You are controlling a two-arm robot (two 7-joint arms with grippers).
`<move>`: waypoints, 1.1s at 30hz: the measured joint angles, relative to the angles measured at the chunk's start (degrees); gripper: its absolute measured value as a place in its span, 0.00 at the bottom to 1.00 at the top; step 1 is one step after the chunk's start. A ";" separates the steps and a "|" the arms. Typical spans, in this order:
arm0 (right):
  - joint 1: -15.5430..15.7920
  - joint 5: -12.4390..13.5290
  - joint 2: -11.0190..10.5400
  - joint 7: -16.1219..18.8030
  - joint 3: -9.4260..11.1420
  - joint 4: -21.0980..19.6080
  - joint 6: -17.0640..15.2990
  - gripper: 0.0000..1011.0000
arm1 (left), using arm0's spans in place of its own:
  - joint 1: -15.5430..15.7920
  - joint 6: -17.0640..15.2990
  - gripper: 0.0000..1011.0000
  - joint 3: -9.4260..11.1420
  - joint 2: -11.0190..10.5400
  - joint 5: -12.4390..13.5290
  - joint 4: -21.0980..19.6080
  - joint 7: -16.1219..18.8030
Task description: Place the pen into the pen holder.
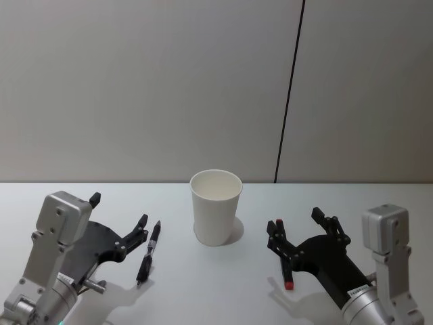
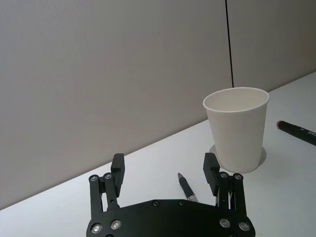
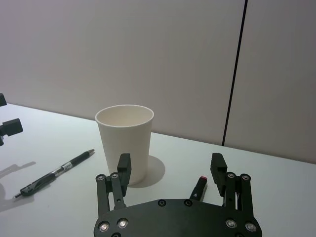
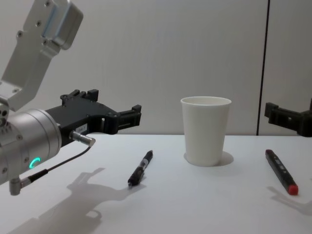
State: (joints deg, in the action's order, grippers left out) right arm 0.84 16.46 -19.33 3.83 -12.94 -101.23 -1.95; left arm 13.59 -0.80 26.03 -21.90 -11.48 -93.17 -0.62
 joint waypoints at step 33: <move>-2.53 -0.16 0.84 -1.00 -0.22 -0.33 -7.27 0.99 | 0.00 0.00 0.99 0.00 0.00 0.00 0.00 0.00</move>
State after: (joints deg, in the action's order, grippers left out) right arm -1.69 16.31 -18.50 2.83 -13.15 -101.56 -9.22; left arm 13.59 -0.80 26.02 -21.89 -11.48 -93.17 -0.62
